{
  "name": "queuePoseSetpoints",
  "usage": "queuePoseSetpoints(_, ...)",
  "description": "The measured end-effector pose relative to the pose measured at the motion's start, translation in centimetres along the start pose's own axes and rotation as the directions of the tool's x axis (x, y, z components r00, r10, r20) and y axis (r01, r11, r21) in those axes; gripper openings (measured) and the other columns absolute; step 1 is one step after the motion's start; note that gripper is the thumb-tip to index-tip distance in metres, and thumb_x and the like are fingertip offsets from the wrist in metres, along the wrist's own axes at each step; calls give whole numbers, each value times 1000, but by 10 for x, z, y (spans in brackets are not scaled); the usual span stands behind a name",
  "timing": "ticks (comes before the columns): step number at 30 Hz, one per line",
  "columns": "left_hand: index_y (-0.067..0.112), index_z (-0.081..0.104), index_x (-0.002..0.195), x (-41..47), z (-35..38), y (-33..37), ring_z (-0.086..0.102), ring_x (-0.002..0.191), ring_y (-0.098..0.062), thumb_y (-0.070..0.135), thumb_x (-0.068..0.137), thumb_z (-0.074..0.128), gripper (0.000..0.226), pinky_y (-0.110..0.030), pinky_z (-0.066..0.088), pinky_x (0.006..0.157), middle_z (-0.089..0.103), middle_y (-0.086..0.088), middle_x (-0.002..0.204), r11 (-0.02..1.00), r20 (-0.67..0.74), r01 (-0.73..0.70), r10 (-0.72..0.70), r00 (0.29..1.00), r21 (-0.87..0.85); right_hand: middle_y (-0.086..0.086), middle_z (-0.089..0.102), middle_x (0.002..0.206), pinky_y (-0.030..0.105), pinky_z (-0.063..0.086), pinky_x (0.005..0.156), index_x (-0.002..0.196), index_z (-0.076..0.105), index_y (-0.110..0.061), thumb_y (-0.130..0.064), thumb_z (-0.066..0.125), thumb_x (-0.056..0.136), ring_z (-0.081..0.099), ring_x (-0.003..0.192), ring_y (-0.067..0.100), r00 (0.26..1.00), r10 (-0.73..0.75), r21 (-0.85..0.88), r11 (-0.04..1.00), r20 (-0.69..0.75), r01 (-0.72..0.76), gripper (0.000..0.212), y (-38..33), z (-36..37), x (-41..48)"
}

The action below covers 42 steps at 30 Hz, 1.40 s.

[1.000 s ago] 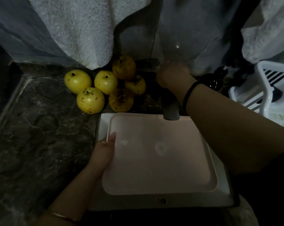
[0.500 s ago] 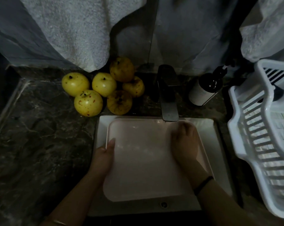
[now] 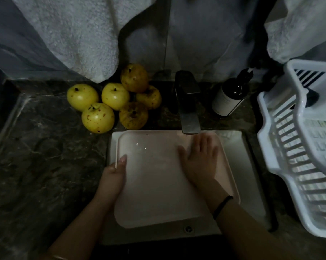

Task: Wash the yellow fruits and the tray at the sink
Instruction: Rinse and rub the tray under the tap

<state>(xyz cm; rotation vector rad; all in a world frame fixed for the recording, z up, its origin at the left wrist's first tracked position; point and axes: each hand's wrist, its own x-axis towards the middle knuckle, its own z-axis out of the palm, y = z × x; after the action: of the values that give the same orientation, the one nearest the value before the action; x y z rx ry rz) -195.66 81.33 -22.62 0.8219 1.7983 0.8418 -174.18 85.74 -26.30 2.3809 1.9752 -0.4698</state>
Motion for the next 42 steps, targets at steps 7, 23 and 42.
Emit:
queuePoseSetpoints(7, 7, 62, 72, 1, -10, 0, 60, 63, -23, 41, 98, 41, 47, -25, 43, 58, 62, -10, 67, 1000, -57, -2, 2, 998, 6, 3, 0, 161, 41, -9, 119, 152, 2, -20, -66, -5, 83, -12, 145, 16, 964, -254, 17, 966, -71, 256, 83, -3, 1, -14)
queuePoseSetpoints(23, 6, 55, 62, -5, 7, -9, 57, 63, -26, 39, 99, 40, 53, -37, 47, 71, 59, -16, 66, 1000, -173, 23, -26, 985, -21, 8, 4, 161, 40, -1, 120, 153, 5, -17, -62, 1, 89, -3, 148, 22, 984, -77, 74, 993, -162, 90, 79, 8, 1, 14)
queuePoseSetpoints(42, -8, 65, 85, -1, 21, -32, 63, 80, -34, 43, 100, 35, 61, -34, 45, 73, 59, -16, 71, 997, -266, -12, 33, 963, 79, 4, -12, 160, 38, -13, 117, 150, -7, -22, -61, -1, 90, -18, 145, 17, 992, 13, 203, 979, -127, 13, 72, 6, 25, -24)
